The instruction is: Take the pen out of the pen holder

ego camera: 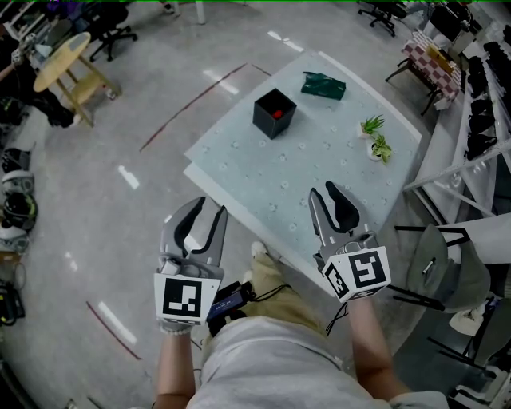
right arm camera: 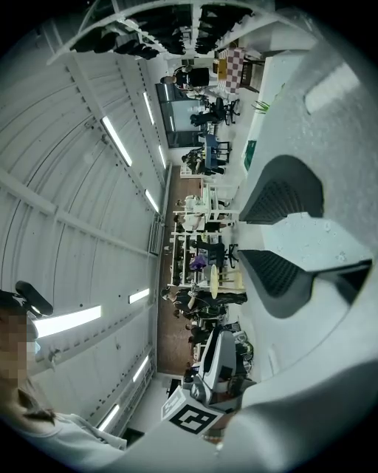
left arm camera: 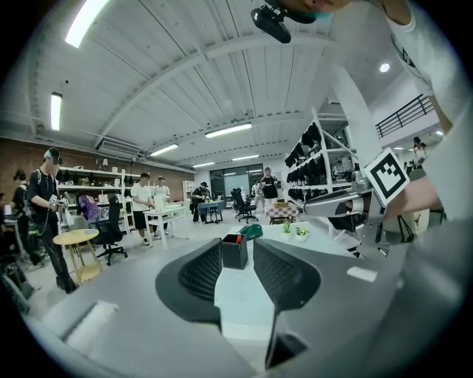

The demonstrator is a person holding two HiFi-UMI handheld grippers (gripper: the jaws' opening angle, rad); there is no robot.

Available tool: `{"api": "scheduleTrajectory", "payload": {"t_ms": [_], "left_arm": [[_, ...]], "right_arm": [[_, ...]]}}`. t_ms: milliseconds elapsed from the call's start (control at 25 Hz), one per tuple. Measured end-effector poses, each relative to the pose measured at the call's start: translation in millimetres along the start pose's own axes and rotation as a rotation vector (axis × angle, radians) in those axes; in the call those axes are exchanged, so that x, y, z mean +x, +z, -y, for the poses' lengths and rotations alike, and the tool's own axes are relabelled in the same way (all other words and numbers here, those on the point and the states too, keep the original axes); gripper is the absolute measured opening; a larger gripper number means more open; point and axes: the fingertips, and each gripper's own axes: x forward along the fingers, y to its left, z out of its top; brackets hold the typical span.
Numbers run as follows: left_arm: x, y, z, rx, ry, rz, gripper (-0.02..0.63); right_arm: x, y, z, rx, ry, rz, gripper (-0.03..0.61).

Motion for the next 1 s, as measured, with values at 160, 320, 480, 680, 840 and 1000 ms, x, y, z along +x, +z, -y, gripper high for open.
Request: {"api": "scheduleTrajectory", "payload": {"t_ms": [160, 320, 480, 680, 840, 1000], "left_arm": [[12.8, -1.0, -6.9, -0.017, -0.003, -0.001, 0.133], [25.7, -6.1, -13.4, -0.024, 0.001, -0.008, 0.132], [38.4, -9.9, -18.4, -0.028, -0.005, -0.024, 0.133], [51.4, -15.2, -26.1, -0.023, -0.007, -0.043, 0.133], [61.8, -18.4, -32.8, -0.034, 0.008, -0.04, 0.133], [70.8, -23.8, -37.7, -0.045, 0.019, -0.047, 0.133]], "right_arm": [[20.5, 3.0, 4.2, -0.006, 0.015, 0.001, 0.117], [41.8, 0.1, 12.4, -0.008, 0.025, -0.007, 0.117], [63.8, -1.2, 20.0, -0.016, 0.038, -0.019, 0.117], [89.9, -5.5, 27.8, -0.026, 0.056, -0.033, 0.117], [110.4, -12.8, 34.6, -0.035, 0.062, -0.049, 0.117], [128.7, -19.7, 39.6, -0.035, 0.068, -0.064, 0.117]]}}
